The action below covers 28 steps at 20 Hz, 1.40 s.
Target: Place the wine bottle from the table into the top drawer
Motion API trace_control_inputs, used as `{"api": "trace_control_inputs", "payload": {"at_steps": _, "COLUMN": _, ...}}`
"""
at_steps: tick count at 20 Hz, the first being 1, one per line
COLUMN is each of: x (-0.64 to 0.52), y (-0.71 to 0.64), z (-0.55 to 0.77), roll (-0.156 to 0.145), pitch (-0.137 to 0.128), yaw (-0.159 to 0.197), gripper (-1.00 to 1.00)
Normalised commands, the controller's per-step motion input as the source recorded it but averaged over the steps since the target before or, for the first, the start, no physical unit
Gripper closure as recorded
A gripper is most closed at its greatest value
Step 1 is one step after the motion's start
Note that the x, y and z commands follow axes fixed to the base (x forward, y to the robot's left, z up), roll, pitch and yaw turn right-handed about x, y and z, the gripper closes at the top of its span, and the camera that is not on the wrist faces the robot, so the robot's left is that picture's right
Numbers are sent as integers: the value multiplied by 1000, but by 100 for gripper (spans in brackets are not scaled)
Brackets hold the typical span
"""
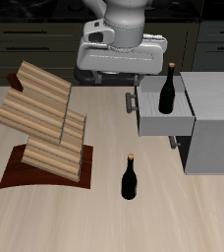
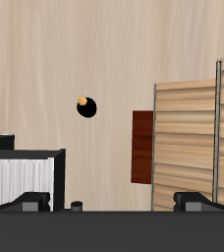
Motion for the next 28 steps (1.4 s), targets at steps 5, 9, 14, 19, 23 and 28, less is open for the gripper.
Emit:
{"api": "trace_control_inputs", "payload": {"at_steps": 5, "x": 238, "y": 315, "z": -36, "roll": 11, "pitch": 7, "yaw": -14, "gripper": -100}}
{"api": "trace_control_inputs", "payload": {"at_steps": 9, "x": 117, "y": 255, "z": 2, "roll": 8, "pitch": -47, "yaw": 18, "gripper": -100}}
{"api": "trace_control_inputs", "payload": {"at_steps": 14, "x": 105, "y": 58, "z": -44, "roll": 4, "pitch": -20, "yaw": 10, "gripper": -100}}
{"api": "trace_control_inputs", "payload": {"at_steps": 19, "x": 190, "y": -70, "z": -119, "roll": -9, "pitch": -10, "yaw": -24, "gripper": -100}}
{"api": "trace_control_inputs", "payload": {"at_steps": 23, "x": 114, "y": -23, "z": -123, "roll": -14, "pitch": -64, "yaw": 26, "gripper": -100}}
{"api": "trace_control_inputs", "payload": {"at_steps": 28, "x": 107, "y": -75, "z": -236, "roll": -8, "pitch": 22, "yaw": -33, "gripper": -100}}
